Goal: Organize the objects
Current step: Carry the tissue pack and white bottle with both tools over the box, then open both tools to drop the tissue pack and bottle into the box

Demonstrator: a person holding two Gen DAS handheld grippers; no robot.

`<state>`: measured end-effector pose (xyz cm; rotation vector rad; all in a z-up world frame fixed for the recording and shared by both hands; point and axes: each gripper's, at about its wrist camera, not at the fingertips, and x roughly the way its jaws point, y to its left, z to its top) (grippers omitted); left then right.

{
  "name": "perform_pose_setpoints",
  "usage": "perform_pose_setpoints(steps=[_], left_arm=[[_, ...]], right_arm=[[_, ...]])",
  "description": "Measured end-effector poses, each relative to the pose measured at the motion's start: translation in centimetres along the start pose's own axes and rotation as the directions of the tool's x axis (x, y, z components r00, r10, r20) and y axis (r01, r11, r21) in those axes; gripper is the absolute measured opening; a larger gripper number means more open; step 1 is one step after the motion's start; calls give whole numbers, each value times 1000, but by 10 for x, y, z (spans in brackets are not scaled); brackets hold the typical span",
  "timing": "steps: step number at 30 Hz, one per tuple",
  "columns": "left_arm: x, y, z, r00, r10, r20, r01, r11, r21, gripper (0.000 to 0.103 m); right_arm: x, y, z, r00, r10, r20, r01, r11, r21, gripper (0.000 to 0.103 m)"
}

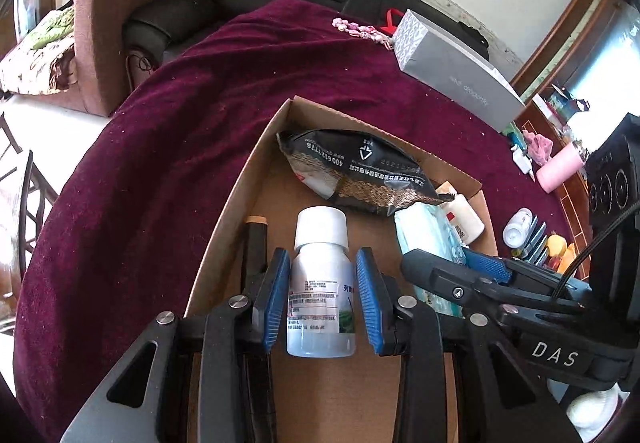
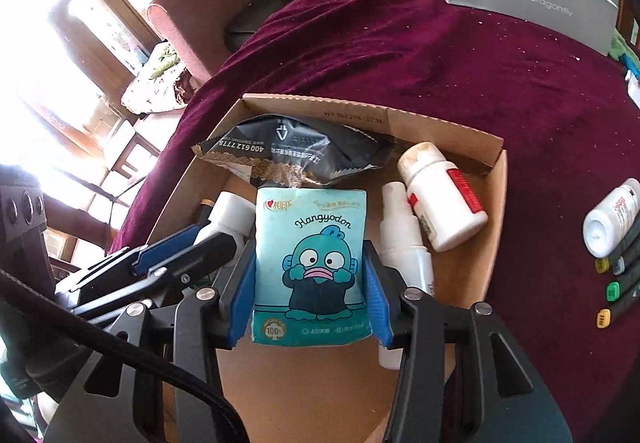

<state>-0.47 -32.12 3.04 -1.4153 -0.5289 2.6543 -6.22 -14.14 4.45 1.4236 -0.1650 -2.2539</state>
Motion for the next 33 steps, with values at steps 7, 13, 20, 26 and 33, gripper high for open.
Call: perform_pose_setpoints(steps=[7, 13, 20, 26, 33], left_arm=[[-7, 4, 2, 1000, -7, 21, 8, 1000, -29, 31], [-17, 4, 2, 999, -12, 39, 14, 999, -41, 40], [-45, -17, -6, 994, 20, 106, -21, 1000, 14, 40], [-71, -41, -19, 985, 45, 164, -55, 997, 58, 46], [-91, -76, -32, 979, 31, 203, -55, 992, 115, 51]], right_arm=[[-2, -3, -1, 999, 48, 23, -49, 998, 34, 53], [-10, -1, -3, 996, 64, 57, -67, 997, 43, 56], [-33, 3, -9, 992, 80, 101, -83, 996, 26, 56], [-56, -3, -23, 982, 109, 153, -116, 992, 40, 60], [-80, -28, -42, 974, 109, 196, -129, 987, 91, 60]])
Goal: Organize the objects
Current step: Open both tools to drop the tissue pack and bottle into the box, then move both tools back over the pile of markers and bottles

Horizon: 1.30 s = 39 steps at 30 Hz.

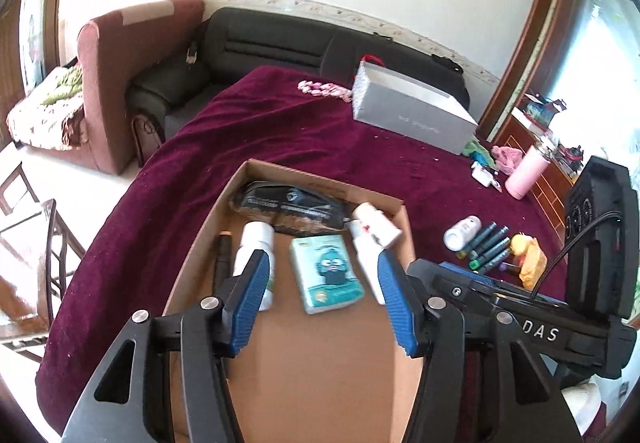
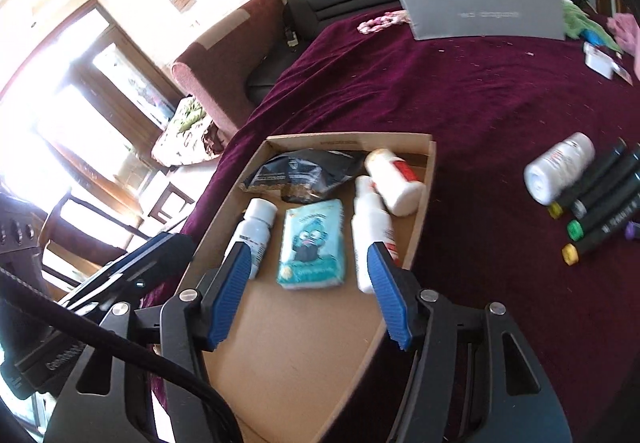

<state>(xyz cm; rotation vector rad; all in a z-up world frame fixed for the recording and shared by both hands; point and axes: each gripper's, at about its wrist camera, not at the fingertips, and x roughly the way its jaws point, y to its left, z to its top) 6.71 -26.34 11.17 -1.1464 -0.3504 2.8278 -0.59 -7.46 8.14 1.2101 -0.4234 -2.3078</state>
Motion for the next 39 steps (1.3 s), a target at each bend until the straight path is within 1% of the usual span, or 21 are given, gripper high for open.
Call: perform_pose_setpoints(steps=[4, 6, 7, 10, 11, 15, 19, 21, 24, 27, 31, 33, 34, 36, 37, 38, 39], left_arm=[[-7, -19, -5, 1000, -9, 1, 9, 1000, 23, 53], [-7, -25, -7, 999, -32, -15, 33, 999, 15, 54], [-6, -28, -9, 998, -60, -33, 60, 998, 1, 54], [0, -37, -15, 991, -113, -73, 111, 993, -27, 54], [2, -41, -17, 989, -120, -81, 118, 993, -28, 54], [15, -64, -25, 980, -154, -129, 153, 988, -19, 54], [26, -85, -31, 969, -184, -165, 186, 983, -5, 54], [32, -98, -33, 964, -194, -181, 200, 980, 15, 54], [38, -112, -35, 960, -198, -198, 211, 977, 44, 54], [45, -125, -32, 957, -192, -216, 211, 975, 72, 54], [60, -147, -20, 963, -155, -220, 189, 972, 139, 54], [73, -161, -11, 966, -131, -225, 173, 969, 179, 54], [80, -165, -7, 964, -131, -229, 177, 966, 189, 54], [96, -172, 1, 961, -131, -243, 181, 964, 197, 54], [107, -177, 6, 959, -135, -249, 187, 962, 200, 54], [115, -180, 10, 958, -142, -251, 195, 960, 203, 54], [124, -183, 15, 957, -147, -250, 201, 958, 204, 54]], right_arm=[[-20, -22, -9, 1000, -5, 25, 4, 999, 43, 60], [-33, -34, -14, 999, -11, 41, 8, 998, 57, 60], [-40, -42, -17, 998, -18, 53, 14, 998, 67, 60], [-64, -66, -24, 995, -46, 88, 38, 995, 92, 60], [-70, -73, -26, 994, -56, 96, 46, 994, 98, 61], [-98, -112, -35, 984, -104, 142, 80, 983, 163, 67], [-121, -151, -38, 974, -138, 180, 93, 967, 238, 67], [-128, -164, -36, 969, -150, 199, 95, 961, 260, 67], [-138, -183, -30, 956, -184, 231, 115, 953, 282, 67], [-147, -203, -23, 938, -224, 265, 142, 944, 297, 67], [-160, -230, -13, 899, -296, 323, 191, 928, 319, 67], [-167, -241, -13, 886, -304, 350, 184, 923, 337, 67], [-170, -246, -14, 880, -299, 369, 168, 923, 346, 67], [-176, -259, -21, 863, -311, 398, 158, 914, 373, 71], [-178, -264, -23, 859, -320, 400, 159, 909, 386, 72], [-179, -270, -26, 861, -324, 392, 155, 901, 405, 73], [-179, -276, -26, 870, -313, 381, 136, 895, 424, 73]])
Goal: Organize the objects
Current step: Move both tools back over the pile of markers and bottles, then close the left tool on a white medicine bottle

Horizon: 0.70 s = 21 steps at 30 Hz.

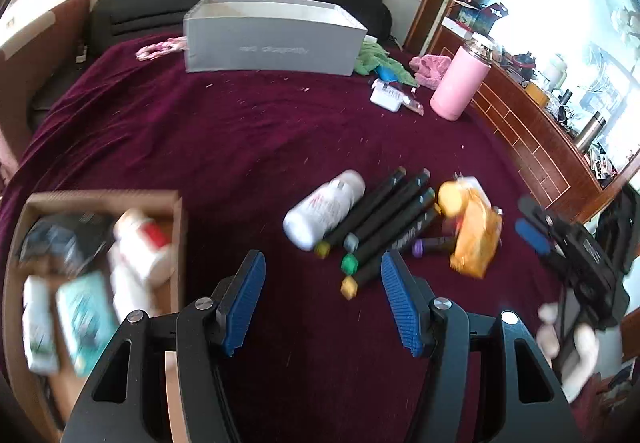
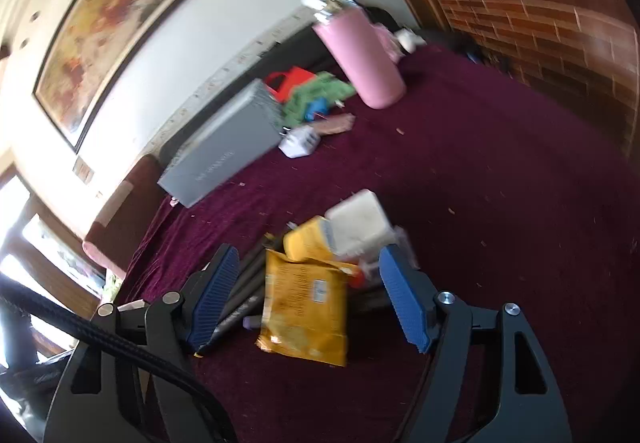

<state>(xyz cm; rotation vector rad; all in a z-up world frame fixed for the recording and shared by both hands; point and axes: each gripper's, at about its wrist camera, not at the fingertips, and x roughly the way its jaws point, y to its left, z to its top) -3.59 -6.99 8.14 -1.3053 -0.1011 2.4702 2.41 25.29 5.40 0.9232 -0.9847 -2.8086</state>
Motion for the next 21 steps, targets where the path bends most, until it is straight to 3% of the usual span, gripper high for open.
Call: perform_pose_setpoints(steps=[9, 13, 15, 19, 20, 21], left_arm=[[70, 10, 34, 997, -45, -64, 44, 999, -17, 54], [84, 6, 37, 997, -25, -76, 28, 999, 44, 54], [92, 2, 39, 996, 31, -83, -23, 995, 98, 54], [101, -5, 43, 994, 62, -95, -44, 982, 185, 54], [103, -7, 43, 992, 66, -104, -45, 979, 198, 53], [105, -8, 44, 992, 64, -110, -40, 978, 204, 46]], right_arm=[[3, -10, 2, 998, 46, -49, -43, 998, 53, 73], [3, -10, 0, 998, 42, -54, -39, 998, 51, 73], [4, -10, -1, 997, 45, -62, -41, 998, 52, 73], [6, -10, -3, 996, 49, -75, -45, 998, 52, 74], [6, -10, -3, 996, 50, -79, -46, 998, 51, 75], [7, -9, -4, 995, 51, -83, -47, 998, 50, 75]])
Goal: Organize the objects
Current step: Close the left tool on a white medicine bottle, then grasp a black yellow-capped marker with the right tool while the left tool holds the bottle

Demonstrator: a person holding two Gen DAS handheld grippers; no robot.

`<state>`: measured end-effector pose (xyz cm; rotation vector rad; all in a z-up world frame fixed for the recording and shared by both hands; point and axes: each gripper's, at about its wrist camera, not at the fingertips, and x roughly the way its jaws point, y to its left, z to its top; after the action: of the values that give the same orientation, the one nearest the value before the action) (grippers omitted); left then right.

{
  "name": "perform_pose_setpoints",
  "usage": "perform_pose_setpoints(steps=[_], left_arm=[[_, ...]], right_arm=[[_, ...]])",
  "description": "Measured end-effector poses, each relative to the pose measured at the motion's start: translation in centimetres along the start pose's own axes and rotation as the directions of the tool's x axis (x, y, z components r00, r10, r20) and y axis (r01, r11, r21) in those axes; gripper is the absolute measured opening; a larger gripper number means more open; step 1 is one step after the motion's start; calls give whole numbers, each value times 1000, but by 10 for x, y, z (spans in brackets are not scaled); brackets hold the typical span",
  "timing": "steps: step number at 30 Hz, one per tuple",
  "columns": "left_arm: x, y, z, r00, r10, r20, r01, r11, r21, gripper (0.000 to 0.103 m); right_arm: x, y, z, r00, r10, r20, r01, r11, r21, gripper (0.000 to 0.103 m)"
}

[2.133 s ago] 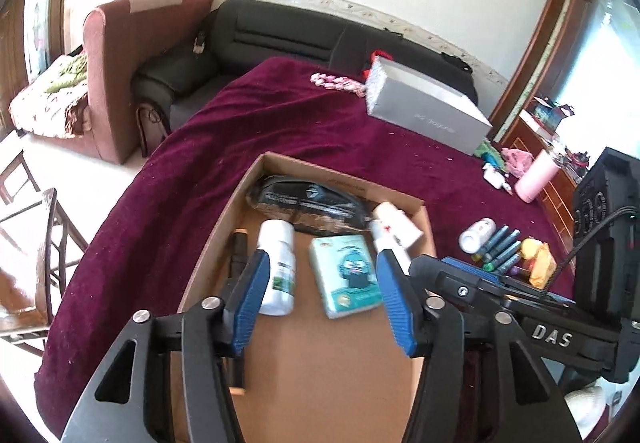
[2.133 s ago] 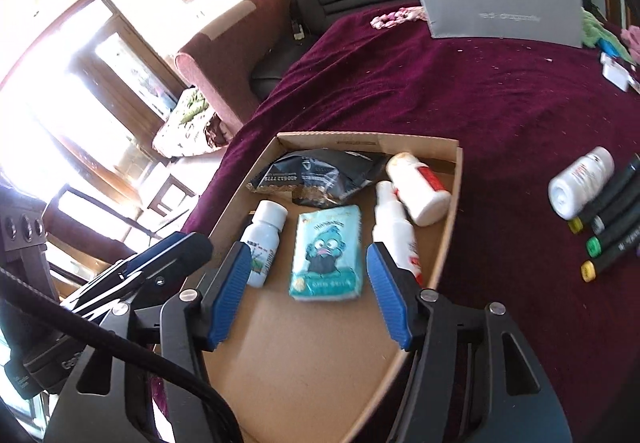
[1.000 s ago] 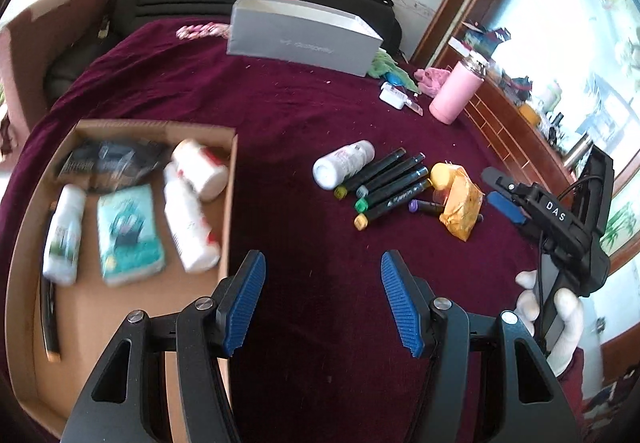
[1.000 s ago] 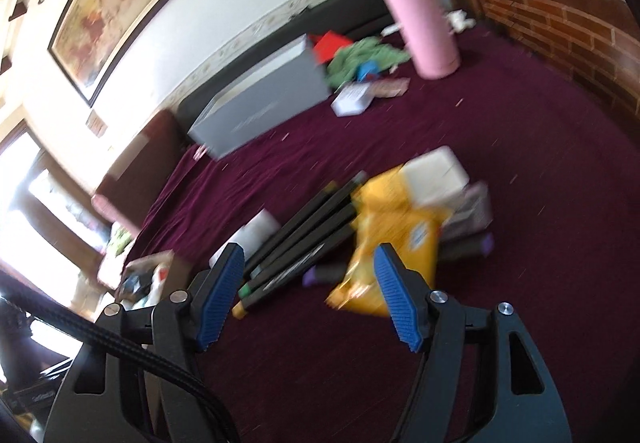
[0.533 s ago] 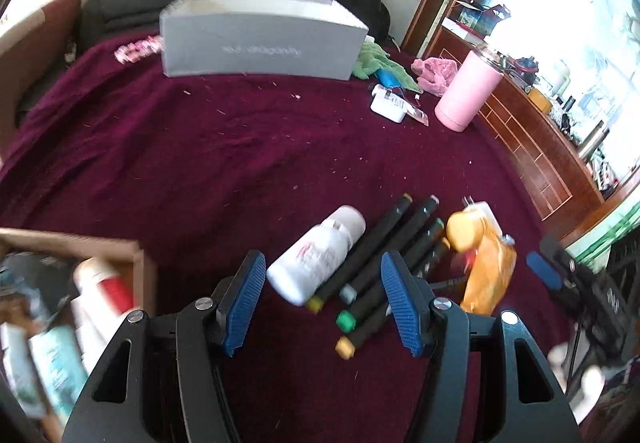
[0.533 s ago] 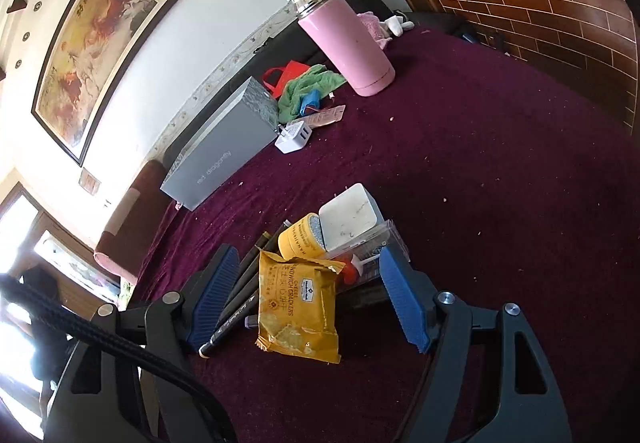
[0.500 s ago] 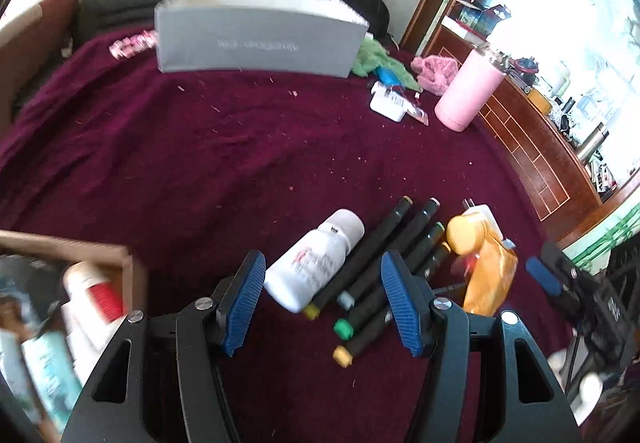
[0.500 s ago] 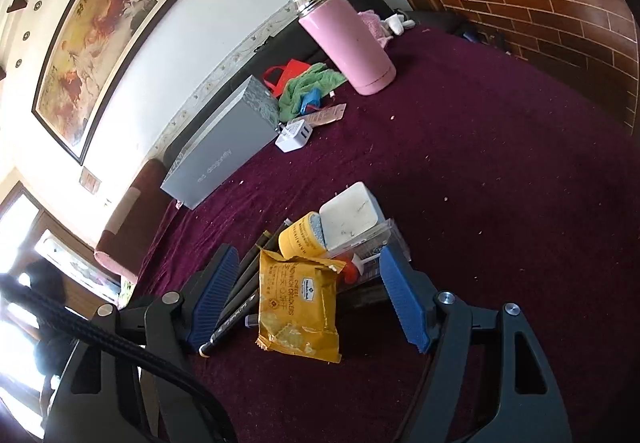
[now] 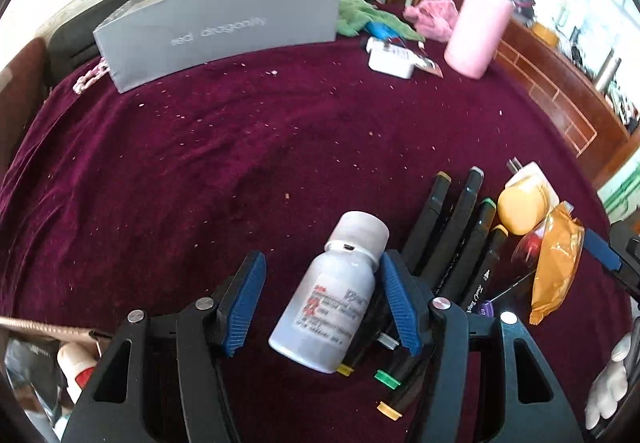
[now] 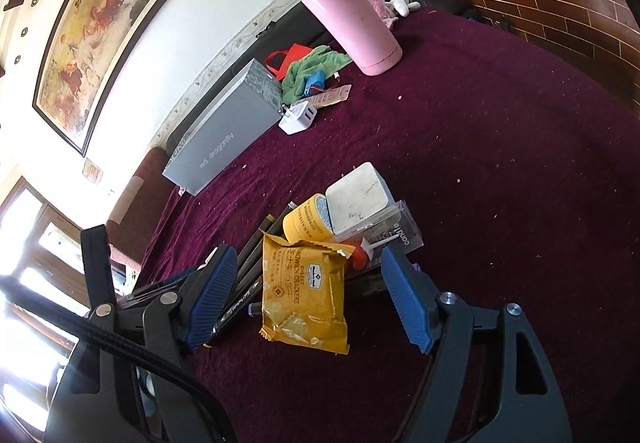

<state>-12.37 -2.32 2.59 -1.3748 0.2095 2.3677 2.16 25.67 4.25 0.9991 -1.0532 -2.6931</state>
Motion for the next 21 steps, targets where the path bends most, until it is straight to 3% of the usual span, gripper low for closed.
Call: perform_pose_setpoints(steps=[1, 3, 11, 21], left_arm=[[1, -1, 1, 1000, -18, -5, 18, 1000, 4, 34], [2, -4, 0, 1000, -8, -17, 8, 1000, 9, 30], [-13, -2, -21, 1000, 24, -13, -25, 999, -38, 30], [-57, -9, -66, 999, -31, 32, 34, 995, -97, 29]], right_arm=[[1, 0, -1, 1000, 1, -6, -1, 1000, -2, 75], [3, 1, -2, 1000, 2, -16, -2, 1000, -3, 75], [7, 2, -6, 999, -9, -40, 8, 1000, -14, 75], [11, 1, -8, 998, -29, -61, 28, 999, -17, 75]])
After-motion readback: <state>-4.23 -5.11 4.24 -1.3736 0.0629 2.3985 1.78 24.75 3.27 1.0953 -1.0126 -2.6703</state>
